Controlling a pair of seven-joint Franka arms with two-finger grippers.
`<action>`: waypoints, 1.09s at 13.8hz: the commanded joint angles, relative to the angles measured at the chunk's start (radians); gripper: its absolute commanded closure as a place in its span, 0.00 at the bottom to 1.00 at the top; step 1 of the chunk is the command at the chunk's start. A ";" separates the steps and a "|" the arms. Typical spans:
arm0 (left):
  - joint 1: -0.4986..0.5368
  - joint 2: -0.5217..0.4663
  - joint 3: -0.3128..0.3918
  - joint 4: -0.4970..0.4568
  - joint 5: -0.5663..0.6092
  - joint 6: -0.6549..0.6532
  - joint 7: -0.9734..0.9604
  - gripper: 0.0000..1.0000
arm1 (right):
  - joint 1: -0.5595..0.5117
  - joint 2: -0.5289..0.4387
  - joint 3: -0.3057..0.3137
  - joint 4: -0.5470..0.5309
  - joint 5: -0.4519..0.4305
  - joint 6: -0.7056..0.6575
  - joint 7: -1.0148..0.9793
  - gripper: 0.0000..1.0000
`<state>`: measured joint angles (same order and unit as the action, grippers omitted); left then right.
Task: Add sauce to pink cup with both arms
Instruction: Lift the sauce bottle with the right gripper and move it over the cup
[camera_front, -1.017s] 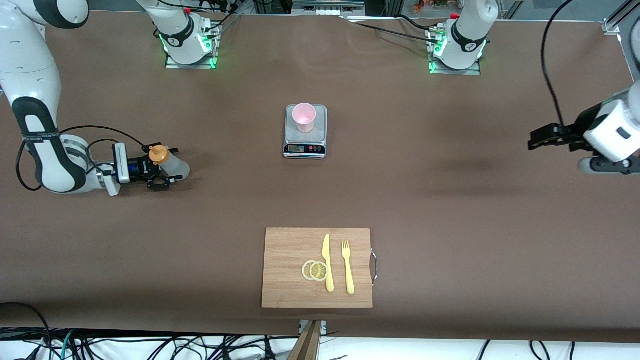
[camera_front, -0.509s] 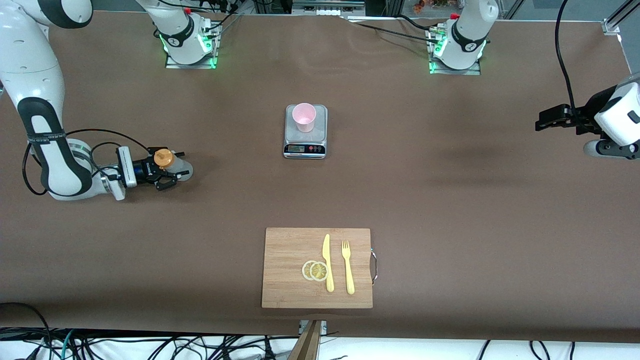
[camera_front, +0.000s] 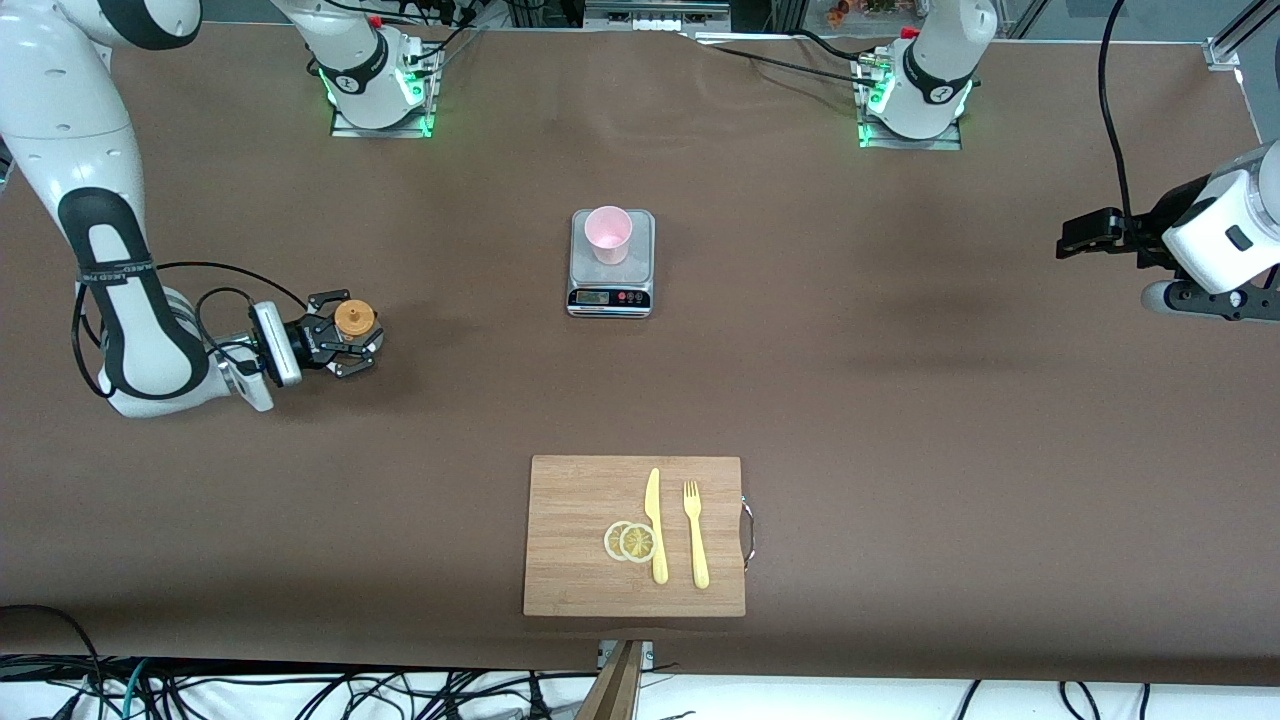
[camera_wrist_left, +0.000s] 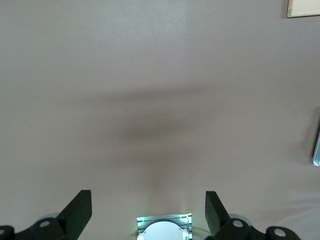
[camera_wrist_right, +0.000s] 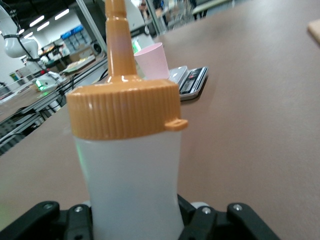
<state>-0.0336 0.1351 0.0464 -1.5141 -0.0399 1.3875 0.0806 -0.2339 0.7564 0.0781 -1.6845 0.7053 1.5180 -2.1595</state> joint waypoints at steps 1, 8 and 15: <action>-0.005 0.008 -0.008 0.015 0.031 -0.018 0.019 0.00 | 0.086 -0.142 0.000 -0.018 -0.104 0.001 0.201 0.98; -0.017 0.021 -0.005 0.049 0.034 -0.018 0.021 0.00 | 0.375 -0.307 0.006 -0.008 -0.453 0.030 0.669 0.97; -0.019 0.027 -0.005 0.057 0.028 -0.018 0.016 0.00 | 0.476 -0.307 0.204 0.011 -0.707 0.025 1.077 0.97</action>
<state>-0.0463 0.1465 0.0388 -1.4925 -0.0391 1.3876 0.0821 0.2197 0.4651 0.2492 -1.6742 0.0505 1.5536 -1.1800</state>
